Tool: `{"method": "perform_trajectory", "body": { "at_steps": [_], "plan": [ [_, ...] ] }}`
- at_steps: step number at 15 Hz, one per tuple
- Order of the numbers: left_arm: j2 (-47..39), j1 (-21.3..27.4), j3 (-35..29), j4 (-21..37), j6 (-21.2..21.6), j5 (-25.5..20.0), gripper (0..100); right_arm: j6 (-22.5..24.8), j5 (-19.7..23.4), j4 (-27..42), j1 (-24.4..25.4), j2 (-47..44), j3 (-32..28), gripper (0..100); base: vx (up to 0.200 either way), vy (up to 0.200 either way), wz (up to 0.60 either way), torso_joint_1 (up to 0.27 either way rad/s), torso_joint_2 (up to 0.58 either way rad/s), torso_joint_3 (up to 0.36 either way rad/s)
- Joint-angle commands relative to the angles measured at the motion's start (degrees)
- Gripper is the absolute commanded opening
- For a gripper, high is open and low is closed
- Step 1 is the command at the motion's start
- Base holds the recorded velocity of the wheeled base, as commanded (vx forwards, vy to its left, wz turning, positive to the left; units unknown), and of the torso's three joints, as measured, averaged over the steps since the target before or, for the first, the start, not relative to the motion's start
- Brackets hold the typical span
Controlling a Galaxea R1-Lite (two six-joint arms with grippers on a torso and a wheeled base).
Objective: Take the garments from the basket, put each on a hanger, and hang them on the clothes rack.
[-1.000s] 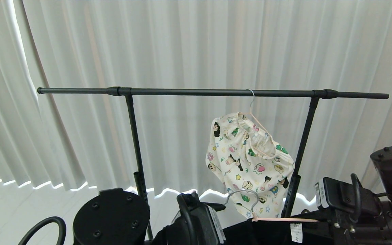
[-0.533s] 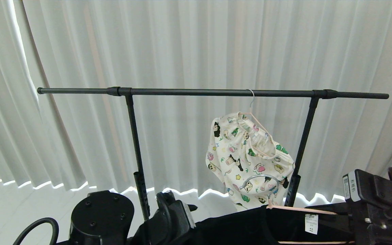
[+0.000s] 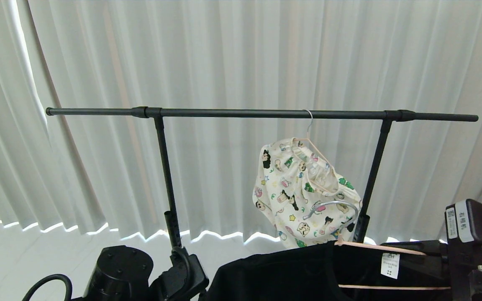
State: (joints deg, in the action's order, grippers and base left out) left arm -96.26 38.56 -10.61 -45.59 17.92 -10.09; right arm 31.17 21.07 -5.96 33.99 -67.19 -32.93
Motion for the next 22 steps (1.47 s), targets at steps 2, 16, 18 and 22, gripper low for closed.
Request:
{"method": "perform_trajectory", "body": {
  "at_steps": [2, 16, 18, 22],
  "plan": [
    [-3.85, -0.33, -1.96, -0.02, -0.08, -0.01, 100, 0.12, 0.03, -0.10, 0.38, 0.22, -0.03, 0, 0.000, 0.000, 0.00, 0.000, 0.00, 0.000],
    [-7.72, -5.42, -2.84, -7.14, 0.01, 2.80, 0, -5.77, -1.91, -2.12, -3.49, 3.91, 1.99, 0, 0.000, 0.000, 0.00, 0.000, 0.00, 0.000],
    [-8.07, -3.40, -2.93, -8.11, -0.52, 3.59, 100, -5.95, -2.52, -2.21, -3.49, 4.26, 1.90, 0, 0.000, 0.000, 0.00, 0.000, 0.00, 0.000],
    [-5.52, -0.15, -3.02, -14.17, -3.86, 3.68, 100, -9.20, -4.81, -2.21, -3.84, 5.85, 3.22, 0, 0.000, 0.000, 0.00, 0.000, 0.00, 0.000]
  ]
}}
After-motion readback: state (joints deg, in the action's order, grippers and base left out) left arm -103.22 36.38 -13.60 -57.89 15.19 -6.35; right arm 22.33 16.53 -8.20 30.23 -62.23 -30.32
